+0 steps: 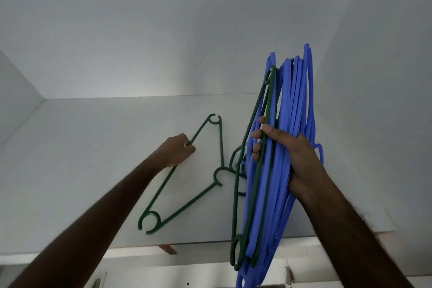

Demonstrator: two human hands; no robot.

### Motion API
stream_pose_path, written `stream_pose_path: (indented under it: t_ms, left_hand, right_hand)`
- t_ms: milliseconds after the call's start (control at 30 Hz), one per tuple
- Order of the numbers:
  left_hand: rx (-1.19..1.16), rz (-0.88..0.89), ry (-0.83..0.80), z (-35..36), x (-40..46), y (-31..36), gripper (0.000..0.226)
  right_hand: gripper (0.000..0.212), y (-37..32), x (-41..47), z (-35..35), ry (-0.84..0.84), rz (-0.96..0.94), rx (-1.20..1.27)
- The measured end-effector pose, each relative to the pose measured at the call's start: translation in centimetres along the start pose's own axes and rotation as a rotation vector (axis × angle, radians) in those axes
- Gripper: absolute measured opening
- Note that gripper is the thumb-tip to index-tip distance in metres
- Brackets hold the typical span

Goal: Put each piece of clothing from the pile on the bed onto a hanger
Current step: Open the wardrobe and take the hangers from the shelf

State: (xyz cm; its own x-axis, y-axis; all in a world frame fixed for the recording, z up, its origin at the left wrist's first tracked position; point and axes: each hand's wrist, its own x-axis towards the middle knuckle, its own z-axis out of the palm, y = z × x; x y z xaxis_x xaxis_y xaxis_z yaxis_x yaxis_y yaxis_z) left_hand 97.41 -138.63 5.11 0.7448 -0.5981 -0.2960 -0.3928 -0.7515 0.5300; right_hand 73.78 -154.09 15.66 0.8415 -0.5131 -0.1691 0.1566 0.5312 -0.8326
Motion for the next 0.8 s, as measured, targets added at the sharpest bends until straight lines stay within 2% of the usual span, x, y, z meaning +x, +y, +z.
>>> stream_pose_path:
  t_ms: [100,300,400,533,700,800]
  left_hand:
    - [-0.557,0.024,-0.040,-1.2,-5.3,0.6,0.018]
    - [-1.027,0.210,0.047,-3.8,-17.3,2.9,0.030]
    - [-1.126,0.247,0.154,-4.0,-22.7,2.3,0.035]
    - [-1.136,0.198,0.432,-2.1,-30.8,-0.9,0.033]
    - [-1.172,-0.008,0.801,2.8,-43.8,-4.8,0.025]
    - [-1.142,-0.146,0.973,6.9,-52.1,-6.9,0.019]
  right_hand:
    - [0.022,1.1,-0.3,1.2,-0.044,0.017,-0.040]
    - [0.027,4.4,-2.5,6.2,-0.181,0.061,-0.219]
    - [0.027,6.3,-4.9,9.1,-0.251,0.107,-0.259]
    - [0.028,10.4,-10.3,12.7,-0.403,0.175,-0.317]
    - [0.034,17.4,-20.1,14.4,-0.617,0.174,-0.509]
    - [0.043,22.0,-27.2,13.9,-0.788,0.275,-0.562]
